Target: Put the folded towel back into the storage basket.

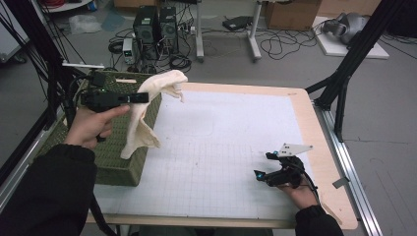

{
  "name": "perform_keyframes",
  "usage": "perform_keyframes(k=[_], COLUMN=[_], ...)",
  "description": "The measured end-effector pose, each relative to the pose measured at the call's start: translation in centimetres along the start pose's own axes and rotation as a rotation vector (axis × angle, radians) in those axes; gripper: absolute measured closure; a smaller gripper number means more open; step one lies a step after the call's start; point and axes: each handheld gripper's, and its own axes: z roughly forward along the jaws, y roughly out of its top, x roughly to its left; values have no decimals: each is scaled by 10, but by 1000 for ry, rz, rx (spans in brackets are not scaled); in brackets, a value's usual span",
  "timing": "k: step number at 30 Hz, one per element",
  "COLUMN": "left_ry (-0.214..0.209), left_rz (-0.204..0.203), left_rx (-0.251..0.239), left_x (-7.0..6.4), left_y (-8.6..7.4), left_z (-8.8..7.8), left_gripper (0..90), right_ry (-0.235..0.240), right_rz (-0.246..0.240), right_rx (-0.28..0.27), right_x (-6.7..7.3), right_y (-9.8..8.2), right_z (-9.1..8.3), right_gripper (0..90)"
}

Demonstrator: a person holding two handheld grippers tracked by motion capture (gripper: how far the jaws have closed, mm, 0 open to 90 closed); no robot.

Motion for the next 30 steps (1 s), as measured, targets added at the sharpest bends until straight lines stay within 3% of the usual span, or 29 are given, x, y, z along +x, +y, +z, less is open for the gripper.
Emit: perform_keyframes(k=[10,17,30], left_ry=[69,126,187], left_rz=[-18,-47,-108], left_rx=[-45,-48,-55], left_x=[15,33,64], left_y=[3,-6,-30], left_z=[-31,-44,-62], left_gripper=[808,808,808], right_ry=[2,3,11], right_rz=[-3,-4,-4], right_rx=[8,11,22], right_x=[0,0,-1], right_y=[0,0,0], right_z=[3,4,6], right_gripper=[120,121,120])
